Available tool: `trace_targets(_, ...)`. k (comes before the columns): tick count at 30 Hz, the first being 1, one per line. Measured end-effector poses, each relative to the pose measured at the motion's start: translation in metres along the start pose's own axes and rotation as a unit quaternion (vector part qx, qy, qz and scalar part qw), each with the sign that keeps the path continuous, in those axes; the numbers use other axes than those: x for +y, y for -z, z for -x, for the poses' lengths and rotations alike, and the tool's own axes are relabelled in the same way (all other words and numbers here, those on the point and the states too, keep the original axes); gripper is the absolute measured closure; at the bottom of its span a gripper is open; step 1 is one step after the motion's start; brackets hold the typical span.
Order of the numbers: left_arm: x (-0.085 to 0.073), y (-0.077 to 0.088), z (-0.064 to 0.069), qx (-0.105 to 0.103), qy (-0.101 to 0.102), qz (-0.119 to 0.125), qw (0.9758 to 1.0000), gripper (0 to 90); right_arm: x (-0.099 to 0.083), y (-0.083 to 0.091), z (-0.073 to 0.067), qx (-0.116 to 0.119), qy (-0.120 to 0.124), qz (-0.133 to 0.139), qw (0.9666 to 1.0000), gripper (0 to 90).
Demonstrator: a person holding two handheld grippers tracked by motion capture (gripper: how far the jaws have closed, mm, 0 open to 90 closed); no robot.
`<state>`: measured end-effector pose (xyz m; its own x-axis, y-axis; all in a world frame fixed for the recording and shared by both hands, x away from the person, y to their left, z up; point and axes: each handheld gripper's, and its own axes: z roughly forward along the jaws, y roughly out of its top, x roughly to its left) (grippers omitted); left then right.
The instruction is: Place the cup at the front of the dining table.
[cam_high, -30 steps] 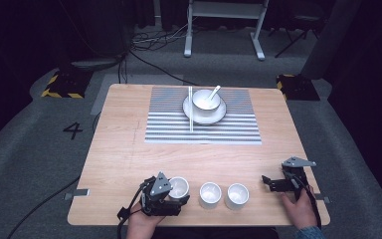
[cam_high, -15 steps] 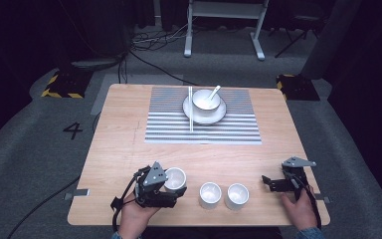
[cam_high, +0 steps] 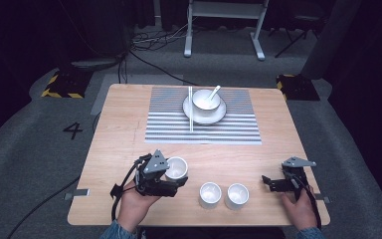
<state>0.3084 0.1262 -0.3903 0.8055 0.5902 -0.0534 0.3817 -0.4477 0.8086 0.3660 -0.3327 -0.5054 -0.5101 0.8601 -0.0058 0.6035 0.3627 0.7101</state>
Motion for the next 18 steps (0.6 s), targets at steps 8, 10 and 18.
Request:
trace_targets(8, 0.018, -0.001, -0.010, 0.000, 0.010, 0.009, 0.9999, 26.7, 0.000, 0.000, 0.000, 0.000, 0.000, 0.000, 1.0000, 0.6)
trace_targets(10, 0.022, 0.000, -0.013, 0.006, 0.009, 0.008, 0.9999, 26.6, 0.000, 0.000, 0.000, 0.000, 0.000, 0.000, 1.0000, 0.6)
trace_targets(18, 0.037, -0.003, -0.020, 0.045, 0.006, 0.018, 0.9988, 26.6, 0.000, 0.000, 0.000, 0.000, 0.000, 0.000, 1.0000, 0.6)
